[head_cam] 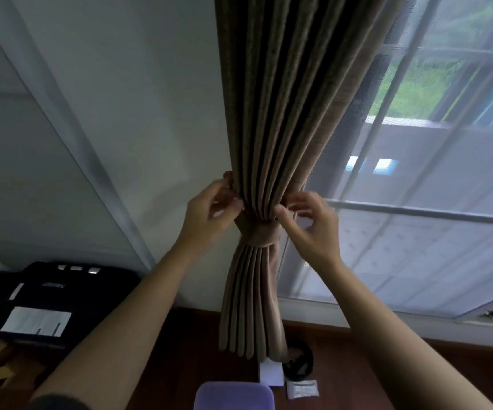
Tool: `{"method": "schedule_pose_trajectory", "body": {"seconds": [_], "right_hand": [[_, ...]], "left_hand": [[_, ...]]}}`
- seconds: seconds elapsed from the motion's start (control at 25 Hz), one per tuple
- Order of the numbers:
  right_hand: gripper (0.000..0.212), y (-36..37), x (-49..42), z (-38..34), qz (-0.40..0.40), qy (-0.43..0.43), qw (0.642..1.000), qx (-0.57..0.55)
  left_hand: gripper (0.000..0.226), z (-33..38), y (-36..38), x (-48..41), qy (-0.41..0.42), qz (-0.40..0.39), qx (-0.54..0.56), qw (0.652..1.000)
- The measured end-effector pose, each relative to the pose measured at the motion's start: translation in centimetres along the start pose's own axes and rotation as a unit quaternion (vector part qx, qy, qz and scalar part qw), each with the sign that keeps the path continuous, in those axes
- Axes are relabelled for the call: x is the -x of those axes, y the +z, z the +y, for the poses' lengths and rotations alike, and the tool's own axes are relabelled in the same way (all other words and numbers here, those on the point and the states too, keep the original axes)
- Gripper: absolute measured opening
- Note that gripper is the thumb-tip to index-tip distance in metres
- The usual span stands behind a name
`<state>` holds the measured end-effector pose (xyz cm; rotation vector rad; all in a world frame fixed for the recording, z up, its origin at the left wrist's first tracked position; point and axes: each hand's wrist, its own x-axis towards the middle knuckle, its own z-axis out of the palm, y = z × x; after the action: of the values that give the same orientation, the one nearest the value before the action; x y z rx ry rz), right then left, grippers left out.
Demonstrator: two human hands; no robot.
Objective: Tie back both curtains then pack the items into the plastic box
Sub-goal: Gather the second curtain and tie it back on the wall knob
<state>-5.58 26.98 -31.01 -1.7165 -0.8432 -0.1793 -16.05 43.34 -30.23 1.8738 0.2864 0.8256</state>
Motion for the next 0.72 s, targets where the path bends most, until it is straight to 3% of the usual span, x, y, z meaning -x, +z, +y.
{"method": "schedule_pose_trajectory", "body": {"seconds": [0.12, 0.24, 0.36, 0.48, 0.56, 0.64, 0.72], "right_hand": [[0.024, 0.1, -1.3, -1.4, 0.004, -0.025, 0.997, 0.069], [0.027, -0.2, -1.8, -0.8, 0.034, -0.034, 0.991, 0.122], [0.026, -1.8, -1.5, 0.6, 0.041, 0.005, 0.993, 0.107], [0.014, -2.6, 1.5, 2.9, -0.034, 0.049, 0.994, 0.088], [0.014, -2.6, 3.8, 4.8, -0.066, 0.098, 0.985, 0.128], [0.016, -2.1, 5.2, 6.3, -0.103, 0.124, 0.973, 0.164], [0.017, -1.2, 5.9, 7.1, -0.150, 0.120, 0.965, 0.177]], "left_hand": [[0.007, 1.5, -0.2, -1.3, 0.052, -0.023, -0.100, 0.993], [0.023, 1.4, 0.6, -0.6, 0.133, -0.020, -0.190, 0.973], [0.020, 1.5, 0.9, 0.2, 0.178, -0.039, -0.203, 0.962], [0.005, -0.3, -0.2, 1.1, 0.045, 0.007, -0.034, 0.998], [0.014, -3.2, -0.3, 2.5, -0.050, 0.034, -0.001, 0.998], [0.020, -6.2, 0.3, 3.8, -0.165, -0.055, -0.091, 0.981], [0.037, -8.5, 1.3, 4.6, -0.243, -0.197, -0.170, 0.934]]}}
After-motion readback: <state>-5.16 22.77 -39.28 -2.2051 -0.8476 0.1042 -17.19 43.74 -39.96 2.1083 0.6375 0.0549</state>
